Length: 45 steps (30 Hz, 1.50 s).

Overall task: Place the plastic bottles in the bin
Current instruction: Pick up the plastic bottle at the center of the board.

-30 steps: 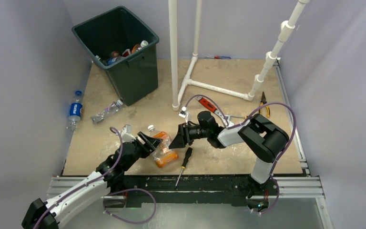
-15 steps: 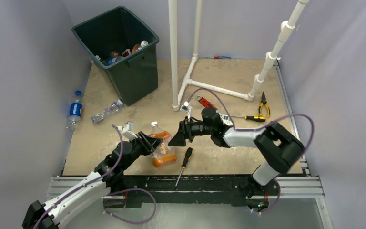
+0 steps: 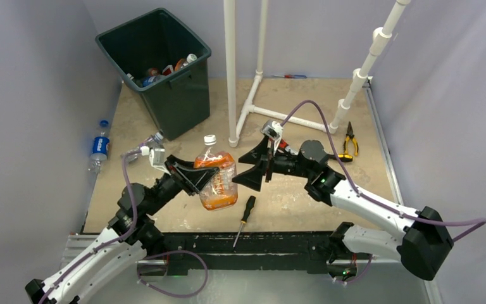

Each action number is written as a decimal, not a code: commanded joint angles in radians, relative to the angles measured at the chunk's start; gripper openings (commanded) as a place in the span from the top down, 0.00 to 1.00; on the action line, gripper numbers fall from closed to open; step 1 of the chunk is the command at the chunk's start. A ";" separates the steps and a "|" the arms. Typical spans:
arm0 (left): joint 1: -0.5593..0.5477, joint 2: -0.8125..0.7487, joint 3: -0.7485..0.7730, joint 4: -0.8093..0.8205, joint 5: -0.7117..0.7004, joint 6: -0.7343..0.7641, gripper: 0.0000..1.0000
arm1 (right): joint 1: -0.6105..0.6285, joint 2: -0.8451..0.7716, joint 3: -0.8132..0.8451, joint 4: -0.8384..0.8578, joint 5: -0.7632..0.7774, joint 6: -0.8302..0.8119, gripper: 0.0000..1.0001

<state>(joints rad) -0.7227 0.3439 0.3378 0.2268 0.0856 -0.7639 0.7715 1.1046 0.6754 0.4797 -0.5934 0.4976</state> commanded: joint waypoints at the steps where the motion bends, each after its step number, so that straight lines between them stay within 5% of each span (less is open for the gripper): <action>1: -0.003 0.075 0.097 0.177 0.210 0.067 0.94 | 0.002 -0.054 -0.019 0.156 -0.038 0.077 0.01; 12: -0.003 0.202 0.158 0.410 0.312 0.004 1.00 | 0.007 -0.030 -0.022 0.448 -0.139 0.279 0.03; 18: -0.003 0.281 0.176 0.522 0.342 -0.022 1.00 | 0.030 0.028 0.008 0.515 -0.152 0.339 0.26; 22: -0.003 0.316 0.216 0.503 0.364 -0.004 1.00 | 0.057 0.050 0.044 0.451 -0.135 0.304 0.31; 25: -0.003 0.310 0.251 0.424 0.355 0.036 0.89 | 0.060 0.037 0.046 0.424 -0.120 0.272 0.47; 28: -0.003 0.290 0.295 0.314 0.330 0.079 0.64 | 0.060 0.006 0.059 0.343 -0.106 0.206 0.64; 33: -0.004 0.240 0.376 0.071 0.158 0.148 0.23 | 0.060 -0.073 0.100 0.129 -0.041 0.039 0.71; 38: -0.003 0.220 0.498 -0.066 0.044 0.266 0.12 | 0.060 -0.142 0.146 -0.102 0.071 -0.154 0.72; 45: -0.003 0.506 0.829 -0.306 0.237 0.339 0.13 | 0.060 -0.162 0.173 -0.213 0.146 -0.269 0.73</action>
<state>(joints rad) -0.7250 0.6868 1.0084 0.1219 0.2234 -0.5037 0.8322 0.9546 0.7940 0.3660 -0.5255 0.3473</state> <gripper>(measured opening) 0.884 0.449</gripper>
